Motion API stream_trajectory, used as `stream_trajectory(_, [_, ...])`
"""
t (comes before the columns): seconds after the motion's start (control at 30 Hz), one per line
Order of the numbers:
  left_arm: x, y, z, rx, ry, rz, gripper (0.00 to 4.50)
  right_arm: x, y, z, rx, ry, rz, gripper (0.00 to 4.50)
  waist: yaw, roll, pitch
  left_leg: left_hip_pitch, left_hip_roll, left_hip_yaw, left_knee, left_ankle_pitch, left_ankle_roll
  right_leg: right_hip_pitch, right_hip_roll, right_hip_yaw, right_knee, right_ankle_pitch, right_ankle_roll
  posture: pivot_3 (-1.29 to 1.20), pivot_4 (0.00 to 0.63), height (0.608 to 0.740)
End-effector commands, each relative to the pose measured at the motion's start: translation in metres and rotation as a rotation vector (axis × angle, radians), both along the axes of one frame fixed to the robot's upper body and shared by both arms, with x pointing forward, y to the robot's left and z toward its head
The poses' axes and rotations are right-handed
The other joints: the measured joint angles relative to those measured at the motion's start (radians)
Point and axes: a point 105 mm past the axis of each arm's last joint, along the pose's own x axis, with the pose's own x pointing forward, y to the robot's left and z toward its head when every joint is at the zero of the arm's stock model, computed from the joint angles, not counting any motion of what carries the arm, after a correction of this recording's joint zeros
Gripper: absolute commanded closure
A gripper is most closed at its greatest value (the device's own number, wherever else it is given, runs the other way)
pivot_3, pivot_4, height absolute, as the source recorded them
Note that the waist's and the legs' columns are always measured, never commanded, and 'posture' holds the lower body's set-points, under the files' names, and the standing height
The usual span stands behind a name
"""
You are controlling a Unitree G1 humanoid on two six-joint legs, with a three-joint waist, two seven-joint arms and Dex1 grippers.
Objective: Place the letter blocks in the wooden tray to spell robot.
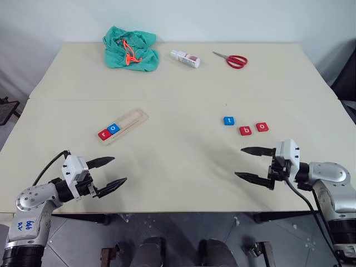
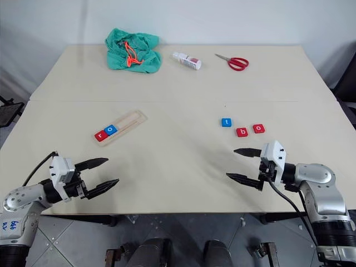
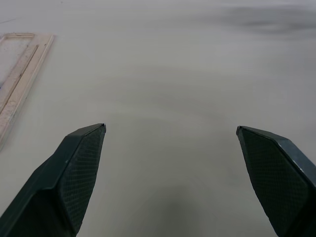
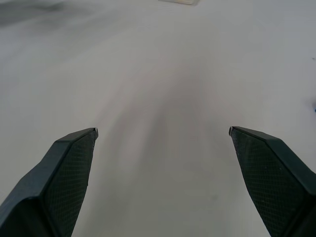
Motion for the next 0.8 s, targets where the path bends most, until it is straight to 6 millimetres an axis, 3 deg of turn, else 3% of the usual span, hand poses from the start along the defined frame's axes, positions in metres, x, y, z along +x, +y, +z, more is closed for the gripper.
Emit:
stream_trajectory(0.03, [0.004,-0.001,0.012,0.024,-0.06,0.026,0.0,0.003,0.001,0.012,0.025,-0.038,0.006,0.05,0.0,0.0,0.0,0.0,0.0,0.0,0.0,0.0,0.0,0.0,0.0,0.0,0.0,0.0,0.0,0.0,0.15,0.74])
stream_trajectory(0.23, [-0.001,0.014,0.009,0.014,0.043,0.129,0.0,0.006,0.005,0.016,0.031,-0.031,0.045,0.05,-0.004,0.0,0.0,0.0,0.0,0.0,0.0,0.0,0.0,0.0,0.0,0.0,0.001,0.0,0.0,0.0,0.15,0.74])
stream_trajectory(0.57, [-0.031,0.045,0.01,0.026,0.076,0.252,0.0,0.017,0.01,0.022,0.014,-0.028,0.093,0.05,0.0,0.0,0.0,0.0,0.0,0.0,0.001,0.0,0.0,0.0,0.0,0.0,0.0,0.0,0.0,0.0,0.15,0.74])
stream_trajectory(0.7, [-0.017,0.049,0.008,0.005,0.114,0.282,0.0,0.017,0.016,0.024,0.022,-0.031,0.102,0.05,0.011,0.0,0.001,0.0,0.0,-0.001,0.001,0.0,0.0,0.001,0.0,0.0,0.0,0.0,0.0,0.0,0.15,0.74])
stream_trajectory(0.8, [0.008,0.052,0.008,-0.017,0.148,0.304,0.0,0.013,0.02,0.024,0.026,-0.031,0.115,0.05,0.021,0.0,0.001,0.0,0.0,0.0,0.002,0.0,0.0,0.0,0.0,0.0,0.001,0.0,0.0,0.0,0.15,0.74])
